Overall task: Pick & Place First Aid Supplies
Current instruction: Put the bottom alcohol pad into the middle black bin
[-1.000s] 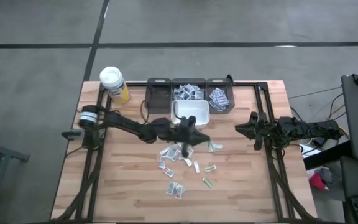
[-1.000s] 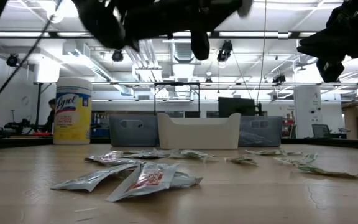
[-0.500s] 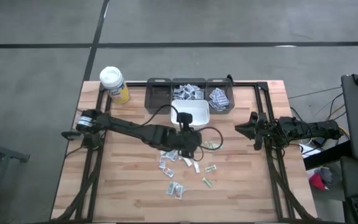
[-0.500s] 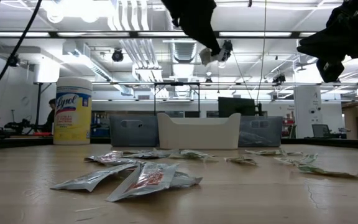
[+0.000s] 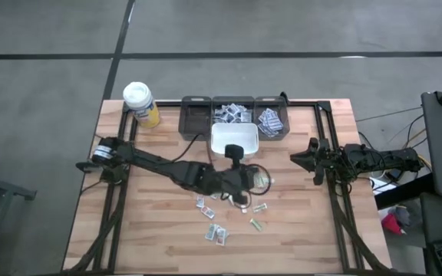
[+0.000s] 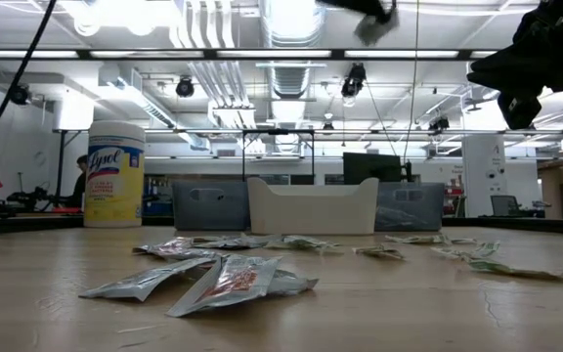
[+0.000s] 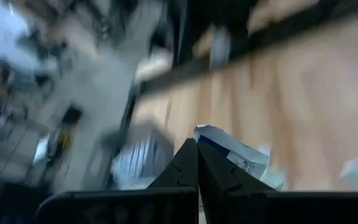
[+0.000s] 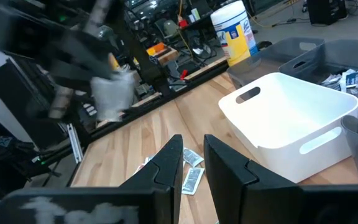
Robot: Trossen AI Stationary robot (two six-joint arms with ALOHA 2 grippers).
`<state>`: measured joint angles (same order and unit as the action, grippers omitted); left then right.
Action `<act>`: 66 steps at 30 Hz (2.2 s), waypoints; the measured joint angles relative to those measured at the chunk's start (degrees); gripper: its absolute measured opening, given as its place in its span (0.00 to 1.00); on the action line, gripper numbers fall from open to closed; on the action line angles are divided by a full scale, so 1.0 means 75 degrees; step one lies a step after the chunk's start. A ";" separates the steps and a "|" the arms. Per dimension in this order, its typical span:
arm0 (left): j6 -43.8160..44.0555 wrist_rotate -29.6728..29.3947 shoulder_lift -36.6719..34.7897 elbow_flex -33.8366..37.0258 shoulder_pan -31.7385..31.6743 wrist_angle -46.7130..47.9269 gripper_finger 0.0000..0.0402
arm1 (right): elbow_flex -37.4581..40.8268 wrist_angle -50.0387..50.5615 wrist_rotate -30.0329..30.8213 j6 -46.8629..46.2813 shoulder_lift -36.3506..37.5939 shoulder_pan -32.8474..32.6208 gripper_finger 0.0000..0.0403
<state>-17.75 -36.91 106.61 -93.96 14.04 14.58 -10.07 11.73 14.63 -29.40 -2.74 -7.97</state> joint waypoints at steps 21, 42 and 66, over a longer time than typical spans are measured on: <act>0.0336 -0.0385 0.0284 0.1639 -0.0228 -0.1806 0.00 | 0.0000 0.0008 -0.0015 -0.0001 0.0000 0.0001 0.16; 0.0899 0.2691 0.0468 0.0681 -0.5249 -0.0796 0.00 | 0.0000 0.0004 -0.0012 -0.0001 -0.0003 0.0000 0.16; 0.1461 0.5002 0.2357 -0.1740 -0.6379 0.2717 0.05 | 0.0000 -0.0001 0.0003 -0.0001 -0.0006 -0.0001 0.16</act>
<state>-6.79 0.60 124.28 -107.01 -33.80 34.97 -10.07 11.73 14.66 -29.41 -2.79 -7.98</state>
